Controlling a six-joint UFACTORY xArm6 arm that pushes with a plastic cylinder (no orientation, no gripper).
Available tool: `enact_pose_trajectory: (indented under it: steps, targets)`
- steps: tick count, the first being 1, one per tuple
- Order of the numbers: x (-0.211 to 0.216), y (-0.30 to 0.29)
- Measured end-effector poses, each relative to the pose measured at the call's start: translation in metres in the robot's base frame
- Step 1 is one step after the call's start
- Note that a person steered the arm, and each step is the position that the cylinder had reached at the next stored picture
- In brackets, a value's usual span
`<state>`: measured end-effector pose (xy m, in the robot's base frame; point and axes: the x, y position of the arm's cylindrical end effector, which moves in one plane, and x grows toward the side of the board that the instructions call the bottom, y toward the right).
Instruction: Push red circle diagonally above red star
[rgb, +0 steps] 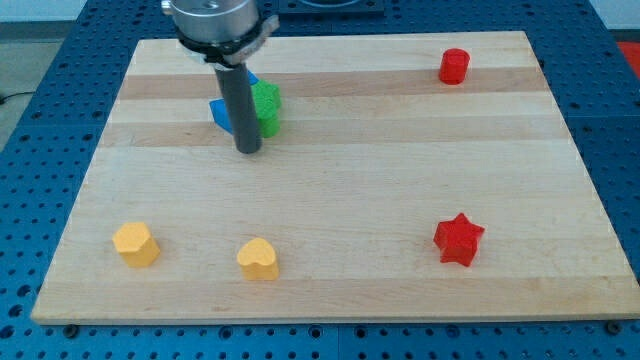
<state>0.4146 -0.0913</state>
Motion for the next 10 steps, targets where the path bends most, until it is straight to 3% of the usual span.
enact_pose_trajectory:
  steps: [2, 4, 6, 8, 10]
  targets:
    - [0.001, 0.149]
    - [0.006, 0.227]
    - [0.006, 0.243]
    - [-0.046, 0.323]
    - [-0.051, 0.369]
